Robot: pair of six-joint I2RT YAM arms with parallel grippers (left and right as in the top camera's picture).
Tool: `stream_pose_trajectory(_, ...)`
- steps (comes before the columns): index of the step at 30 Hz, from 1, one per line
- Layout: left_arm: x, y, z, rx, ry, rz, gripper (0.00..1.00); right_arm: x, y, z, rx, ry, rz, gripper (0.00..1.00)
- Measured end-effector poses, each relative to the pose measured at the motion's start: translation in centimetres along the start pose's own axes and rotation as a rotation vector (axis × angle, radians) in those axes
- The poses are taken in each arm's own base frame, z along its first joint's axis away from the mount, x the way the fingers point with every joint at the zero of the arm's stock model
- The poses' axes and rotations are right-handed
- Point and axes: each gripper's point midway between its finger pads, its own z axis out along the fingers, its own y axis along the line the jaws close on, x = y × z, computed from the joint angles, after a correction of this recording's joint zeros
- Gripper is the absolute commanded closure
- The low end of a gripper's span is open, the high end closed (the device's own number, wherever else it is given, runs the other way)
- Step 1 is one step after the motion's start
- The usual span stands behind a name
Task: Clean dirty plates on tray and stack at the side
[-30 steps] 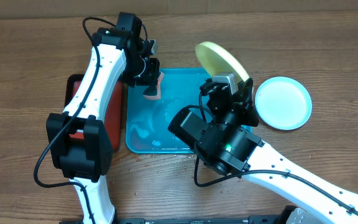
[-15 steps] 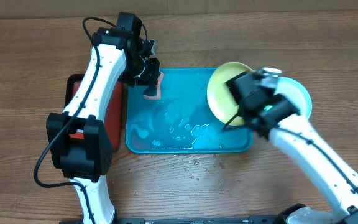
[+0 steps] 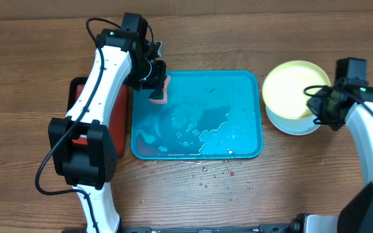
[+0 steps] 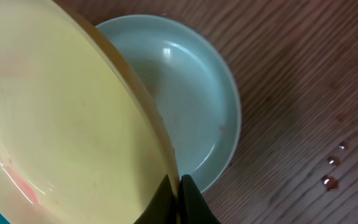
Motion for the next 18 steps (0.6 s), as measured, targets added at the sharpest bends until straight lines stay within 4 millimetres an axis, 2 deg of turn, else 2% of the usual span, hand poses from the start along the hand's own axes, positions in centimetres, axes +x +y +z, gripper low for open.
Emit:
stream_pose_trajectory(4, 0.1, 0.0, 0.0, 0.0, 0.005, -0.001, 0.96, -0.1, -1.6, 2.4, 0.057, 0.058, 0.042, 0.96)
stream_pose_trajectory(10, 0.5, 0.1, 0.0, -0.003, 0.021, -0.007, 0.96, 0.8, -2.6, 5.6, 0.121, 0.135, 0.052, 0.96)
stream_pose_trajectory(16, 1.0, 0.6, 0.0, -0.031, 0.04, -0.017, 0.96, 2.0, -3.1, 6.5, 0.15, 0.195, 0.055, 0.67)
stream_pose_trajectory(18, 1.8, 1.0, -0.1, -0.049, 0.071, -0.04, 0.96, 2.4, -3.0, 6.4, 0.141, 0.221, 0.037, 0.52)
